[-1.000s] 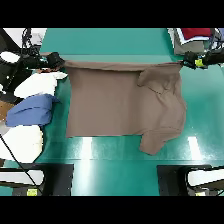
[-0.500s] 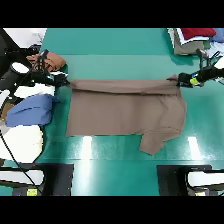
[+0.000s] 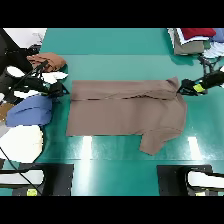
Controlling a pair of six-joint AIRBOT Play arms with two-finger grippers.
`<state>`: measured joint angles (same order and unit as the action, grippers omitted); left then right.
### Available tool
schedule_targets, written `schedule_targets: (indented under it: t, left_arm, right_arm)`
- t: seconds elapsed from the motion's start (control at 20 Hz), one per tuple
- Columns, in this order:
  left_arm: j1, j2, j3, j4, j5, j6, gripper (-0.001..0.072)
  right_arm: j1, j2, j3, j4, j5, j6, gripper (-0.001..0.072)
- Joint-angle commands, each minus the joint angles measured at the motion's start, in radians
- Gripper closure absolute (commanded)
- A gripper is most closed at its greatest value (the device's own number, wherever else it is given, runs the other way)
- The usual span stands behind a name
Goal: Fold the shirts.
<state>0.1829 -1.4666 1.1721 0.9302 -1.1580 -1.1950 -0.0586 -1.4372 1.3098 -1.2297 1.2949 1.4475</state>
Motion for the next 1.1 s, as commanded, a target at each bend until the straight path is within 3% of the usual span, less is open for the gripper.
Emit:
schedule_targets:
  t: [0.0,0.1,0.15,0.2,0.45,0.75,0.85,0.95,1.05]
  left_arm:
    - [0.038,0.126,-0.112,0.122,-0.145,-0.014,0.0221]
    - [0.036,0.215,-0.251,0.139,-0.136,-0.032,0.0221]
    - [0.035,0.249,-0.319,0.136,-0.125,-0.033,0.0221]
    - [0.035,0.274,-0.387,0.135,-0.113,-0.034,0.0221]
    - [0.035,0.3,-0.595,0.071,-0.063,-0.026,0.0221]
    - [0.035,0.3,-0.629,0.006,-0.037,-0.006,0.0224]
    - [0.035,0.3,-0.628,-0.005,-0.023,-0.002,0.0524]
    - [0.035,0.3,-0.622,-0.029,-0.01,0.003,0.0683]
    - [0.035,0.3,-0.593,-0.042,-0.011,0.018,0.0683]
  right_arm:
    - [-0.078,0.143,-0.128,0.055,0.107,-0.053,0.0401]
    - [-0.126,0.219,-0.219,0.135,0.121,-0.092,0.0395]
    - [-0.151,0.255,-0.264,0.169,0.119,-0.102,0.0307]
    - [-0.175,0.283,-0.302,0.197,0.118,-0.106,0.0174]
    - [-0.23,0.356,-0.391,0.217,0.123,-0.107,0.0191]
    - [-0.23,0.394,-0.396,0.214,0.14,-0.107,0.0209]
    - [-0.23,0.393,-0.397,0.204,0.168,-0.107,0.0209]
    - [-0.231,0.393,-0.397,0.184,0.188,-0.106,0.0209]
    - [-0.23,0.394,-0.409,0.116,0.217,-0.101,0.0209]
